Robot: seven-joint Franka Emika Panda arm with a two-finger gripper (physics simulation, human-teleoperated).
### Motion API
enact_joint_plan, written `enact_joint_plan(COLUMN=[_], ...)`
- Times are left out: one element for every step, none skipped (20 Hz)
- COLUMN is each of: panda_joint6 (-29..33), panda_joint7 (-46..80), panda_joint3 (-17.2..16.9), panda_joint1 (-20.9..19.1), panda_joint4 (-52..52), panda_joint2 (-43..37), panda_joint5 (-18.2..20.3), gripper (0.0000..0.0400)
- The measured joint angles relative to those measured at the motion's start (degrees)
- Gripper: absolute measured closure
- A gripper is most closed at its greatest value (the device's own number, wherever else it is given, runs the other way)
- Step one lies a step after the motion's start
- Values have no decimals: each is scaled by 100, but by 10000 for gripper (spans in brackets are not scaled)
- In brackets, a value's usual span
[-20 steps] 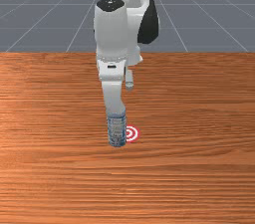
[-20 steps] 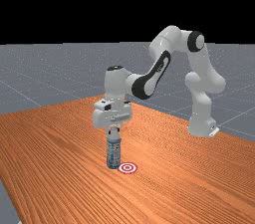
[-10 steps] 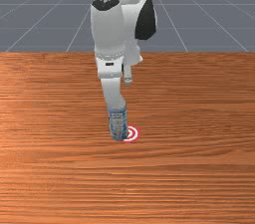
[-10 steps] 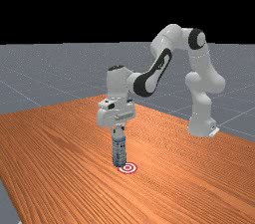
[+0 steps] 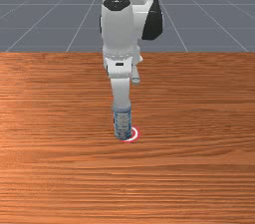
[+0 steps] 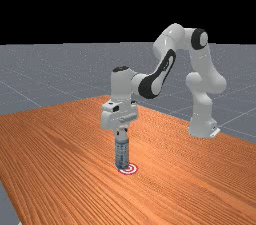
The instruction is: Pick up the bottle and put it on the marker
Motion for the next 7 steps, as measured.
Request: enact_joint_plan(panda_joint6=[-4, -9, -13, -78, -70, -27, -1052], panda_joint7=[31, 60, 109, 168, 170, 181, 194], panda_joint3=[5, 6, 3, -5, -5, -7, -13], panda_joint1=[20, 34, 48, 61, 62, 63, 74], panda_joint4=[-2, -4, -5, 34, 27, -4, 858], panda_joint2=[-1, -2, -2, 18, 19, 7, 529], panda_joint5=[-2, -4, -3, -2, -2, 1, -27], gripper=[185, 185, 185, 185, 185, 185, 116])
